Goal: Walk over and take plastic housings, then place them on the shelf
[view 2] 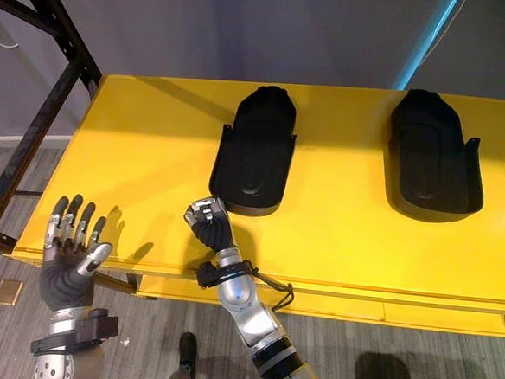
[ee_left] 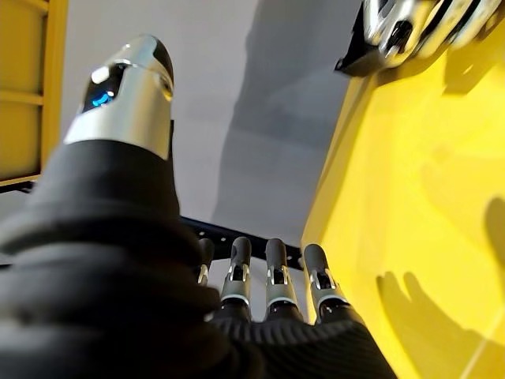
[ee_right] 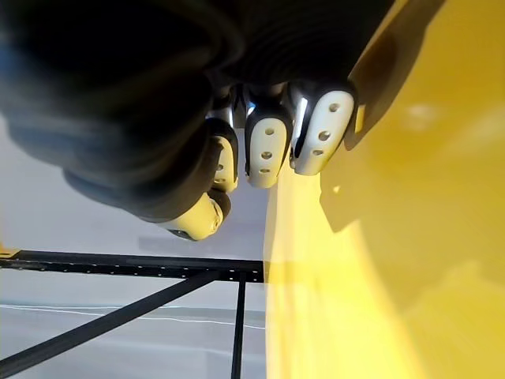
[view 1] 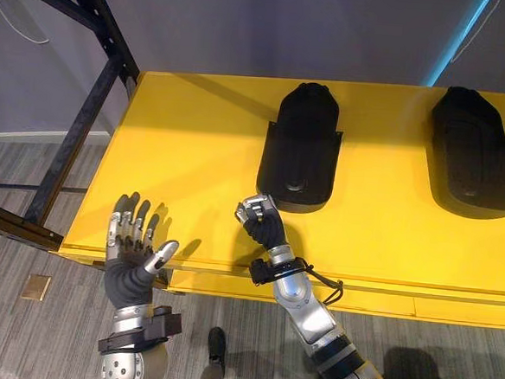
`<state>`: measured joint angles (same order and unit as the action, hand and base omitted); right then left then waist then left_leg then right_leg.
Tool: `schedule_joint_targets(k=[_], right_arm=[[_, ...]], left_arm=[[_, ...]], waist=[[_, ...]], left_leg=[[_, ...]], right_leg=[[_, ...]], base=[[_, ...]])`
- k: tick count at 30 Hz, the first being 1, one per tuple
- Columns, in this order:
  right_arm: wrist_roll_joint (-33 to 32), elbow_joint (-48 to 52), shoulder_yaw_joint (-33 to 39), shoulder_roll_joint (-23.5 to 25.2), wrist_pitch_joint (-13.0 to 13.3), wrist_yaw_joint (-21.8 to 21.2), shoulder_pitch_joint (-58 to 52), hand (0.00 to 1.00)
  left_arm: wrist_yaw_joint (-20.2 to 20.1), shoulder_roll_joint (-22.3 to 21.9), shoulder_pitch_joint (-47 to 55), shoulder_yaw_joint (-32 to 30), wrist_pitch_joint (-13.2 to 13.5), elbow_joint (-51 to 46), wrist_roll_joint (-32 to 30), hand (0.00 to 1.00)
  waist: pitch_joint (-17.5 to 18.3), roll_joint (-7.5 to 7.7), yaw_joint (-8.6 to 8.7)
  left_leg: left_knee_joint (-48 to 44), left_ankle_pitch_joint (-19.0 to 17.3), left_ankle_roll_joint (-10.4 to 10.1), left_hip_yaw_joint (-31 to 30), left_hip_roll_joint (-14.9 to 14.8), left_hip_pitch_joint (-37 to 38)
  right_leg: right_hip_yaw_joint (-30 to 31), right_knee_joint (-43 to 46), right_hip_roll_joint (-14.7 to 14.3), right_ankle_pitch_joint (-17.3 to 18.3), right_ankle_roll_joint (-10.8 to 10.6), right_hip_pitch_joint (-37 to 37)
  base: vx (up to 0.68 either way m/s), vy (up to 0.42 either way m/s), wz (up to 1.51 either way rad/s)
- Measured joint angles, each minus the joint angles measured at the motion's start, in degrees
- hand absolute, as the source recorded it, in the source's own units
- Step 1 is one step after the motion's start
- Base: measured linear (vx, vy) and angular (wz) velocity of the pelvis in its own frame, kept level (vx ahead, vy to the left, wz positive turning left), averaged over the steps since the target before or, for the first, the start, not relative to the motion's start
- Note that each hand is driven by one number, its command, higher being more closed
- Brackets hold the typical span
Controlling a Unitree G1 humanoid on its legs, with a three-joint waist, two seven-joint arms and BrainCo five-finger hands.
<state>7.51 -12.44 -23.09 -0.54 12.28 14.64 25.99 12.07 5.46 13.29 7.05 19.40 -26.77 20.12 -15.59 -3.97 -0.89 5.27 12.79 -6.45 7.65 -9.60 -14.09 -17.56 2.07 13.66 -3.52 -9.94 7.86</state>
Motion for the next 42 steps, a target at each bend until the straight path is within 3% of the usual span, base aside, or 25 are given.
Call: schedule_joint_targets(k=[5,6,12,14,17,21,22,23,24,26,28,30,31,32,33,34,35,36,39,41,42], right_arm=[[-0.5,13.5,4.7,-6.3,-0.4,-2.8,-12.0,1.00],[-1.2,18.7,6.4,-7.1,-0.3,-3.6,-15.6,0.00],[-8.4,35.5,14.4,-8.5,1.8,-8.5,-32.2,0.00],[-9.6,38.8,16.9,-8.2,2.4,-10.4,-38.6,0.00],[-9.9,40.0,22.0,-6.4,2.6,-11.4,-45.7,0.00],[-8.4,33.7,30.0,-4.1,2.7,-10.9,-48.7,0.00],[-8.2,31.4,30.7,-3.8,2.7,-10.4,-48.3,0.00],[-7.9,27.1,31.9,-3.6,2.6,-9.5,-47.3,0.00],[-7.8,23.5,32.3,-4.7,2.5,-8.1,-46.4,0.00],[-7.7,19.7,33.6,-5.7,2.1,-7.2,-46.2,0.00],[-7.7,21.1,35.2,-5.1,2.1,-6.2,-49.2,0.00],[-7.6,25.8,35.7,-0.5,1.6,-6.2,-55.6,0.00],[-7.4,27.7,35.4,0.1,1.4,-6.2,-57.3,0.00],[-7.2,29.6,34.6,0.5,1.3,-6.2,-58.1,0.00],[-6.6,29.5,33.9,0.5,0.9,-6.1,-56.1,0.00],[-6.3,29.5,33.7,0.7,0.8,-6.0,-54.9,0.00],[-6.0,29.5,33.5,0.8,0.3,-5.7,-53.4,0.00],[-5.4,28.9,33.3,0.8,0.1,-5.7,-52.3,0.00],[-4.2,24.8,33.3,0.8,0.1,-5.7,-50.3,0.00],[-2.5,21.3,33.5,0.5,-0.1,-5.7,-49.2,0.00],[-2.3,20.3,33.4,0.3,-0.4,-5.8,-48.5,0.00]], left_arm=[[-1.4,1.0,-0.2,1.4,-0.8,0.4,0.0,0.00],[-1.4,1.1,0.0,1.4,-0.9,0.5,-0.1,0.00],[-2.6,1.2,-0.2,3.2,-2.0,3.2,-0.2,0.00],[-2.7,1.0,0.0,3.4,-2.2,3.5,-0.8,0.00],[-2.8,0.6,0.1,3.4,-2.2,4.2,-2.4,0.00],[-2.5,-0.9,2.5,1.5,-2.2,5.9,-4.1,0.00],[-2.4,-0.9,2.8,1.0,-2.2,6.0,-4.6,0.00],[-2.2,-0.9,2.8,-0.3,-2.2,6.0,-4.7,0.00],[-2.0,-1.5,2.8,-1.3,-2.1,5.9,-5.6,0.00],[-1.0,-2.3,2.4,-1.3,-2.1,6.1,-5.9,0.00],[-0.9,-3.4,1.2,0.2,-2.0,6.1,-6.2,0.00],[-1.0,-2.5,-0.8,2.2,-1.9,6.9,-7.1,0.00],[-1.0,-2.6,-0.6,2.5,-2.0,6.9,-7.3,0.00],[-1.0,-2.8,-0.1,2.4,-2.0,6.6,-8.1,0.00],[-1.0,-2.9,-0.1,2.1,-2.1,6.3,-8.3,0.00],[-1.0,-3.0,-0.5,1.9,-2.1,6.3,-8.4,0.00],[-1.0,-3.9,-1.1,1.7,-2.2,6.5,-8.5,0.00],[-1.0,-5.0,-1.1,1.1,-2.2,6.5,-8.5,0.00],[-1.0,-5.7,-1.3,0.8,-2.2,6.6,-8.5,0.00],[-1.1,-5.9,-1.3,-0.3,-2.2,7.2,-8.4,0.00],[-1.0,-5.9,-1.3,-1.4,-2.3,7.7,-8.4,0.00]], waist=[[0.2,0.43,0.70],[0.9,0.72,1.51],[6.5,3.12,4.79],[8.0,3.19,5.66],[10.2,3.20,6.77],[11.2,3.68,8.11],[11.5,4.05,8.04],[11.4,4.25,7.18],[11.2,3.37,5.31],[10.9,1.46,5.15],[10.6,0.79,6.23],[8.8,3.85,6.64],[8.8,3.83,6.35],[8.7,4.02,5.28],[8.5,3.05,3.97],[8.1,3.22,4.10],[7.9,3.25,3.15],[7.5,2.99,2.25],[7.5,3.04,2.94],[8.2,3.93,2.89],[8.9,5.79,2.95]], left_leg=[[0.0,-0.4,-0.5,1.6,-0.4,3.0],[0.0,-0.7,-0.9,2.3,-0.6,3.6],[0.0,-2.2,-2.3,7.0,-2.8,8.1],[0.0,-2.7,-2.8,8.0,-3.4,9.4],[0.0,-3.2,-3.2,10.1,-4.0,10.7],[-1.2,-6.4,-4.8,15.4,-4.8,15.8],[-3.6,-8.4,-4.8,14.4,-4.6,15.4],[-12.9,-15.5,-3.8,6.7,-4.4,12.6],[-21.3,-23.0,-3.6,-3.9,-4.3,10.9],[-28.8,-29.9,-4.7,-15.2,-4.5,10.3],[-30.8,-35.2,-3.7,-18.2,-3.5,11.1],[-34.7,-36.8,-1.4,-14.1,0.0,11.6],[-35.9,-37.2,-0.9,-12.5,0.3,11.2],[-36.7,-37.6,0.4,-7.1,0.4,11.3],[-35.5,-36.3,2.3,-1.0,-0.8,10.9],[-34.9,-35.2,2.6,1.5,-0.9,10.8],[-32.5,-33.4,3.3,6.7,-0.9,11.6],[-29.3,-31.3,3.7,11.4,-1.0,13.7],[-25.3,-28.1,3.3,16.0,-1.6,15.9],[-24.2,-27.6,2.5,19.4,-1.7,16.4],[-24.2,-27.9,1.4,19.9,-0.3,15.9]], right_leg=[[1.3,-0.4,-0.3,0.0,0.0,-2.0],[1.9,-0.6,-0.5,0.0,0.0,-2.2],[6.4,-1.0,-2.4,0.2,0.2,-3.2],[7.4,-1.3,-2.9,0.5,-0.1,-3.8],[9.5,-1.6,-3.6,0.5,-0.2,-3.5],[18.1,-1.1,-5.2,0.0,0.5,-2.1],[20.0,-0.7,-5.4,-0.3,0.9,-1.2],[24.0,0.2,-6.6,-1.2,2.0,-0.2],[28.6,1.1,-9.2,-1.7,2.1,1.3],[33.0,3.3,-12.8,-1.6,1.8,2.4],[35.9,6.9,-14.2,-0.5,0.4,4.5],[40.6,8.6,-12.5,-0.8,-0.4,5.5],[41.7,7.7,-12.2,-2.1,0.2,5.8],[41.8,4.6,-12.1,-8.7,2.7,7.2],[36.8,-1.8,-12.1,-17.4,9.1,8.1],[30.2,0.0,-11.4,-16.9,9.7,8.9],[18.1,10.1,-10.0,-8.0,9.5,11.4],[13.0,19.8,-9.0,0.2,10.2,11.9],[9.7,31.1,-5.9,11.7,9.6,8.8],[7.2,35.0,-1.6,16.3,8.7,5.2],[7.6,29.2,-0.8,19.8,5.2,3.2]], base=[[0.07,0.002,-0.12],[0.05,0.005,-0.30],[0.02,-0.001,-0.41],[-0.01,-0.007,-0.29],[-0.02,-0.005,-0.43],[-0.04,0.006,-0.94],[0.03,0.040,-1.30],[0.04,0.086,-1.93],[0.03,0.077,-2.04],[-0.08,0.215,-1.67],[-0.14,0.270,-0.94],[-0.19,0.223,-0.77],[-0.20,0.239,-1.44],[-0.25,0.286,-2.19],[-0.27,0.271,-2.30],[-0.26,0.211,-2.22],[-0.30,0.203,-1.95],[-0.28,0.184,-1.85],[-0.20,0.019,-1.04],[-0.14,-0.131,-1.00],[-0.12,-0.257,-1.00]])
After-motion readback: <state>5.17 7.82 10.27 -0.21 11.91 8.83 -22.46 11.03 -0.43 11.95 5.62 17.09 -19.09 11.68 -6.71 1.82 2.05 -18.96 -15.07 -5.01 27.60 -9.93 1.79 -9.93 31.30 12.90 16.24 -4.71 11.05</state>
